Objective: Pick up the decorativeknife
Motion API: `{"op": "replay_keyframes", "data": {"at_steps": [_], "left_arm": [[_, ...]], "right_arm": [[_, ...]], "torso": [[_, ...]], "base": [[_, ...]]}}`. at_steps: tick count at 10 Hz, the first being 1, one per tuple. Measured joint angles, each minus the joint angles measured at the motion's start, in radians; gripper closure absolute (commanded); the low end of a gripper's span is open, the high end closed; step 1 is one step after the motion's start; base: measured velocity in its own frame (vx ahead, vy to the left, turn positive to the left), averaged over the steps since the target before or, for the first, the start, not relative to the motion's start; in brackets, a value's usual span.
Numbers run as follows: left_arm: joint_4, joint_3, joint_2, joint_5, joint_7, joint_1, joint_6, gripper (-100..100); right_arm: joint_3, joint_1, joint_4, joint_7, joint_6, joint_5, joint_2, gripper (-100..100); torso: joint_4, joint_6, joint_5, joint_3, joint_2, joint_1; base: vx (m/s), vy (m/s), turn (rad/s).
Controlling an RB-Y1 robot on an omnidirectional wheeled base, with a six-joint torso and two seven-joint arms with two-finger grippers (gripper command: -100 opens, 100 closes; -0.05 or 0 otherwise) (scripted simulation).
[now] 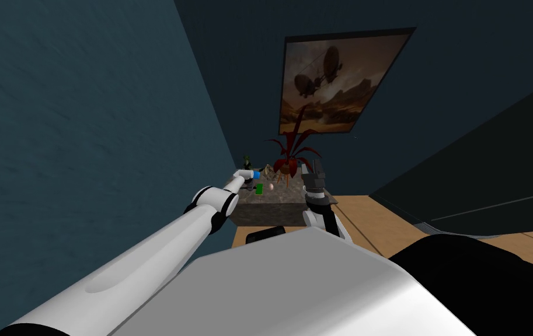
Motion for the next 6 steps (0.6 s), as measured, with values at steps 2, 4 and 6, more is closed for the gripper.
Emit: {"op": "replay_keyframes", "data": {"at_steps": [2, 4, 6], "left_arm": [[0.000, 0.000, 0.000, 0.000, 0.000, 0.000, 0.000, 100], [0.000, 0.000, 0.000, 0.000, 0.000, 0.000, -0.001, 100], [-0.010, -0.001, 0.005, 0.008, 0.003, -0.023, 0.030, 100]], "right_arm": [[0.000, 0.000, 0.000, 0.000, 0.000, 0.000, 0.000, 0], [0.000, 0.000, 0.000, 0.000, 0.000, 0.000, 0.000, 0], [0.000, 0.000, 0.000, 0.000, 0.000, 0.000, 0.000, 0]], "torso": [[0.000, 0.000, 0.000, 0.000, 0.000, 0.000], [0.000, 0.000, 0.000, 0.000, 0.000, 0.000], [0.001, 0.000, 0.000, 0.002, 0.003, 0.001]], "base": [[0.000, 0.000, 0.000], [-0.015, 0.008, 0.014], [-0.031, 0.010, 0.008]]}}
